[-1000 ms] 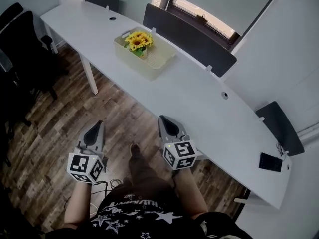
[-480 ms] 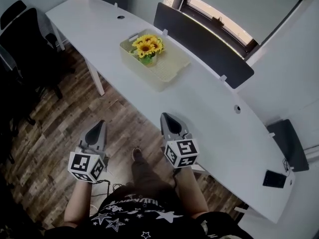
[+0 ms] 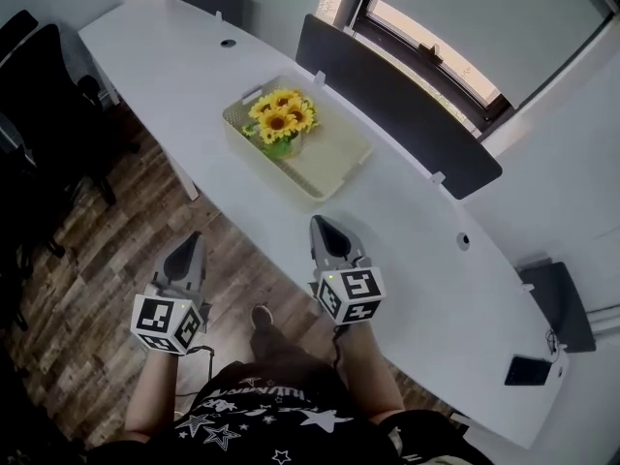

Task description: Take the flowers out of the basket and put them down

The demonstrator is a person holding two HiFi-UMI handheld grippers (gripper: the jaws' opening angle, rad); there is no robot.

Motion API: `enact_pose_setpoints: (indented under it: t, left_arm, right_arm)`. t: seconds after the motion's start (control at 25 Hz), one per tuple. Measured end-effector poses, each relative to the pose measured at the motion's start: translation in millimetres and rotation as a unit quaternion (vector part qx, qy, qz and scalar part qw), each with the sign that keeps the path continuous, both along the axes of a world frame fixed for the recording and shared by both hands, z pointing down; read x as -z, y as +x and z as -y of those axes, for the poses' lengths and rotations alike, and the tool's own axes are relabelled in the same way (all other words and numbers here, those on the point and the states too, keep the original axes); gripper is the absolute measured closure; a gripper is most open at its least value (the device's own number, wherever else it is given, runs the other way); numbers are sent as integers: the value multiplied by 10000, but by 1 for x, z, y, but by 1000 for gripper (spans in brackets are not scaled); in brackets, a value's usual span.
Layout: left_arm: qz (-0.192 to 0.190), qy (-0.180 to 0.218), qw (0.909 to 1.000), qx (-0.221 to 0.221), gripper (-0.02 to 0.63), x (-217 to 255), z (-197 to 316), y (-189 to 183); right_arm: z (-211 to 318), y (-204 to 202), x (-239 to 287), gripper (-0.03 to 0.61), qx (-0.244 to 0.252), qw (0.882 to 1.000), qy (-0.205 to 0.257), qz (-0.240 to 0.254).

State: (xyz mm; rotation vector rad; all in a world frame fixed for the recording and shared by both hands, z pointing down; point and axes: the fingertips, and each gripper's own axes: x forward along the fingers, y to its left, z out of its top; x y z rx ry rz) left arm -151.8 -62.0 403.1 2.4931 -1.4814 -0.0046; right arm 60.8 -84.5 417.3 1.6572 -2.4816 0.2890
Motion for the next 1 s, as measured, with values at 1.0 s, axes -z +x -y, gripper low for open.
enact_pose_setpoints:
  t: [1.0]
  left_arm:
    - [367,197,9985,344,604,23,78,31]
  right_arm:
    - [110,22,13,575,79,9994,205,270]
